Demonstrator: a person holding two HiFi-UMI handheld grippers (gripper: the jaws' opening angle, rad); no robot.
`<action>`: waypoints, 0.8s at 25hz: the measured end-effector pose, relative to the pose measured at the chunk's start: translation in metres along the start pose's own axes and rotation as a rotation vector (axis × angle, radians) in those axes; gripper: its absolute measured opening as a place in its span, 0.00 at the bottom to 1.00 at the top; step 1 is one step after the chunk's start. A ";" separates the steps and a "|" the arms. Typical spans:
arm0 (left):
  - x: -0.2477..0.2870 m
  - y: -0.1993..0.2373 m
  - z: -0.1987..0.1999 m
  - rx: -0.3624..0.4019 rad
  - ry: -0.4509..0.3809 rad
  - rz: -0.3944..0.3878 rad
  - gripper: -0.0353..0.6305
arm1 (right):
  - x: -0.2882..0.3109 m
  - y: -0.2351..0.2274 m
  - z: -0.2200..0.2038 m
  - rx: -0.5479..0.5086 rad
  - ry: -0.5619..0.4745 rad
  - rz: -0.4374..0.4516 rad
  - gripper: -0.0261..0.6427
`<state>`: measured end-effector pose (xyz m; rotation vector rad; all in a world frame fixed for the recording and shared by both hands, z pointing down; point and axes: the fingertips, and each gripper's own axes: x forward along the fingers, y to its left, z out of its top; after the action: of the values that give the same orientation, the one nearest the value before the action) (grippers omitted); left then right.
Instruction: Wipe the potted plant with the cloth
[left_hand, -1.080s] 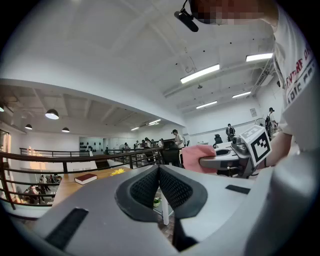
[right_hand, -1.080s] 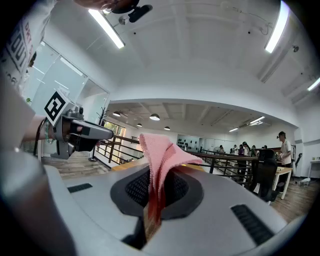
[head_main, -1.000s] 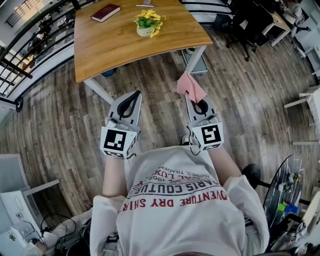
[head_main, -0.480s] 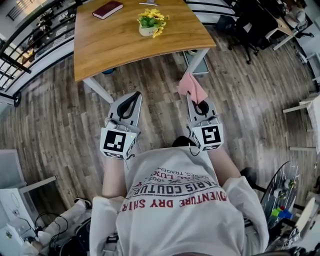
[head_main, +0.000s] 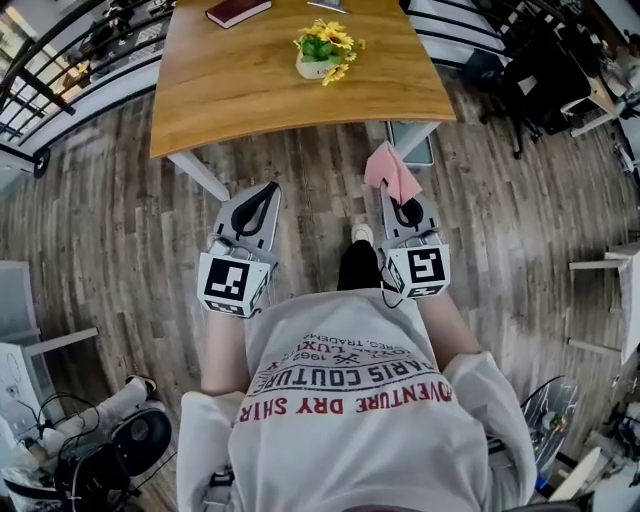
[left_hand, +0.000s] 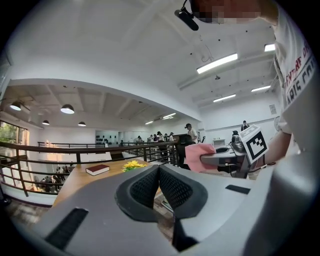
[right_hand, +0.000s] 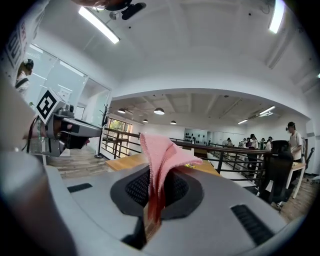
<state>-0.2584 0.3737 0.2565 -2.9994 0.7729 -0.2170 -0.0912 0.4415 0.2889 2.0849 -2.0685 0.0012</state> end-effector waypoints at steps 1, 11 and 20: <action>0.016 0.007 -0.002 -0.004 0.002 0.020 0.08 | 0.017 -0.012 -0.002 0.000 -0.003 0.015 0.09; 0.152 0.038 0.020 -0.017 0.003 0.209 0.08 | 0.139 -0.139 0.011 -0.046 -0.053 0.180 0.09; 0.249 0.058 0.015 -0.051 0.080 0.319 0.08 | 0.225 -0.227 -0.009 -0.042 0.009 0.265 0.09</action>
<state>-0.0687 0.2025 0.2686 -2.8712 1.2645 -0.3086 0.1383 0.2197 0.2971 1.7686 -2.3014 0.0065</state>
